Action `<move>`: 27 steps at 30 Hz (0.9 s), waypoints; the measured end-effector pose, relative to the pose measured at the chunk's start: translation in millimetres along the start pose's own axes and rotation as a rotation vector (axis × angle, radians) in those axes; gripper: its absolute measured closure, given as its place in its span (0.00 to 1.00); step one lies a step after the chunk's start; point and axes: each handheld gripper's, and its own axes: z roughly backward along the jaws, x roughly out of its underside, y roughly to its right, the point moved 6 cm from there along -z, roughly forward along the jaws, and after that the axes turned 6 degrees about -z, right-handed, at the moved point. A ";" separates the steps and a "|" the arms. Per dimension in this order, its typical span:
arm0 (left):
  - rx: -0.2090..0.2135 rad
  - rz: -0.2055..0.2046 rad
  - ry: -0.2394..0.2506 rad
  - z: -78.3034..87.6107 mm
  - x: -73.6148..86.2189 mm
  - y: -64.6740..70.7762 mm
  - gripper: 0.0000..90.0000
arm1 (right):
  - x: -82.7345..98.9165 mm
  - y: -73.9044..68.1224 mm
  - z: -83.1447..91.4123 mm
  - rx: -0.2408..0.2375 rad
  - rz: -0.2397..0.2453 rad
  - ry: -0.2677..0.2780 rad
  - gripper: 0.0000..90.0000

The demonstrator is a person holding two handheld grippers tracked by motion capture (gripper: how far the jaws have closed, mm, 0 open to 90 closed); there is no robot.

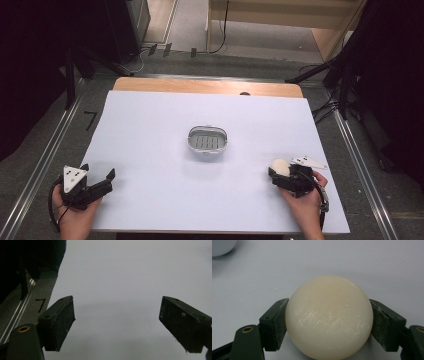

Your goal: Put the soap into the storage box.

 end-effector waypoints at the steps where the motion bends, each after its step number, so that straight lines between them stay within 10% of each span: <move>1: 0.000 -0.001 0.000 0.0 0.0 0.2 0.16 | 0.0 0.3 0.1 -0.003 -0.001 -0.002 0.27; 10: 0.001 0.002 0.004 0.2 -0.1 -0.1 0.16 | -0.2 -0.8 2.1 0.046 0.022 0.004 0.27; 27: -0.010 -0.002 -0.002 -0.4 0.0 0.1 0.16 | -4.9 -21.8 10.3 -0.022 0.049 0.000 0.27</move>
